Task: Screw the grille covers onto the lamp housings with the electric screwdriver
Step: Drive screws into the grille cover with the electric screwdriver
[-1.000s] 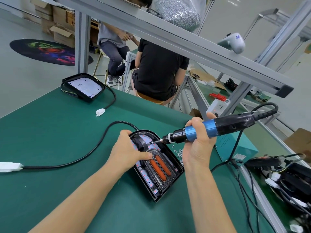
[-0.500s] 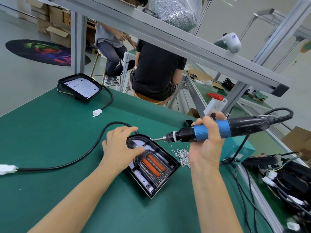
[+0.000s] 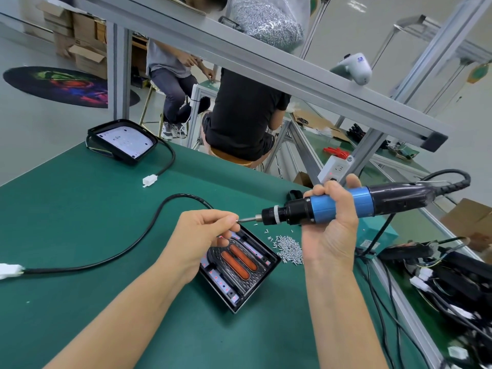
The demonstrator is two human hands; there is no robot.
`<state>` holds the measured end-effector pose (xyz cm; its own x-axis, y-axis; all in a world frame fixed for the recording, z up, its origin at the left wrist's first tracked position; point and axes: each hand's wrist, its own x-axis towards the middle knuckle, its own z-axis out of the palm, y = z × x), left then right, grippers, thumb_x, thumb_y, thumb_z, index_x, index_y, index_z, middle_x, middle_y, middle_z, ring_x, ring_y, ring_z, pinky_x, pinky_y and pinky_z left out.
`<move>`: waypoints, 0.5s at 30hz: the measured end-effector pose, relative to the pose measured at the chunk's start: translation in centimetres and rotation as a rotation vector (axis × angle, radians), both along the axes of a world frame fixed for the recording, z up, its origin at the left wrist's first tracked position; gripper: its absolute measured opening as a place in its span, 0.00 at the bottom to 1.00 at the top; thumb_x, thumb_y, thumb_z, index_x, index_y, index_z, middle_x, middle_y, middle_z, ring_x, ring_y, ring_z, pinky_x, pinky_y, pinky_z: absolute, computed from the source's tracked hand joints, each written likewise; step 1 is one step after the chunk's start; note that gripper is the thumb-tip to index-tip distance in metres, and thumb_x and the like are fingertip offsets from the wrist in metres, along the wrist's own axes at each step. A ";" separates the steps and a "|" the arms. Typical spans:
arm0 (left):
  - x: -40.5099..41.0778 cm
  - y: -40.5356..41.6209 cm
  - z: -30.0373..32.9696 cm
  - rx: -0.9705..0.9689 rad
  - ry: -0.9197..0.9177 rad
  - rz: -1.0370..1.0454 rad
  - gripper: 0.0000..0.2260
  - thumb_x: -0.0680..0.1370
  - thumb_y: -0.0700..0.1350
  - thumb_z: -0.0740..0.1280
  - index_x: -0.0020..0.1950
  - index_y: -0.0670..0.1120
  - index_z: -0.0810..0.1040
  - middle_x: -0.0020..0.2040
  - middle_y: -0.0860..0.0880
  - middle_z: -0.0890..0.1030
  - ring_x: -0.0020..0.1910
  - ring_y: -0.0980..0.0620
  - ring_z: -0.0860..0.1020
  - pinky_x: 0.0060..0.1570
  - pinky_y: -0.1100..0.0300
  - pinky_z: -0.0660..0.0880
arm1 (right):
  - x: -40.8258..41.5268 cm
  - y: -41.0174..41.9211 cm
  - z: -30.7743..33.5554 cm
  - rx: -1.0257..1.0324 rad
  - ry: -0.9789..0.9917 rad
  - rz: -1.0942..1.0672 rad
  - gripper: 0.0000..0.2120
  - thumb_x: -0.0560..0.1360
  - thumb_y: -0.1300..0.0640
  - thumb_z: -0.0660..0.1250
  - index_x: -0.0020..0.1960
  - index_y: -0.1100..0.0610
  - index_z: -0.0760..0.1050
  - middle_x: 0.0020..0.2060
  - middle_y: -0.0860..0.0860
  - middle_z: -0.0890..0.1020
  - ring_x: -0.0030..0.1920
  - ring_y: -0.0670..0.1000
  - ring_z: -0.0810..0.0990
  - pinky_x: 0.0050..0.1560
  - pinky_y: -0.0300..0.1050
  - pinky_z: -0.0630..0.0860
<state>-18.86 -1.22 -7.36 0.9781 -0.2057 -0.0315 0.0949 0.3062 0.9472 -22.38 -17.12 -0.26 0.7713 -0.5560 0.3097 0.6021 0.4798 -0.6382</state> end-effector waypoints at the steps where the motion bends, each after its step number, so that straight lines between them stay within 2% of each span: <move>1: -0.1 0.0 0.0 -0.022 0.016 -0.005 0.05 0.75 0.36 0.68 0.42 0.40 0.84 0.35 0.46 0.83 0.30 0.57 0.76 0.31 0.66 0.75 | -0.1 0.0 0.0 0.006 -0.003 0.001 0.16 0.75 0.69 0.64 0.53 0.49 0.73 0.34 0.47 0.77 0.33 0.46 0.77 0.42 0.41 0.77; 8: -0.5 0.0 0.2 -0.257 0.136 -0.073 0.06 0.76 0.32 0.64 0.47 0.36 0.81 0.36 0.43 0.82 0.30 0.56 0.76 0.31 0.66 0.77 | -0.2 0.0 0.1 0.104 -0.017 0.035 0.15 0.75 0.69 0.63 0.51 0.49 0.74 0.34 0.48 0.77 0.33 0.46 0.77 0.43 0.41 0.77; 15: -0.5 -0.3 0.3 -0.306 0.156 -0.055 0.06 0.76 0.32 0.64 0.47 0.36 0.80 0.35 0.44 0.82 0.29 0.56 0.76 0.31 0.66 0.76 | -0.1 0.1 0.1 0.138 -0.017 0.045 0.15 0.75 0.69 0.64 0.51 0.50 0.74 0.35 0.48 0.77 0.33 0.46 0.78 0.42 0.41 0.78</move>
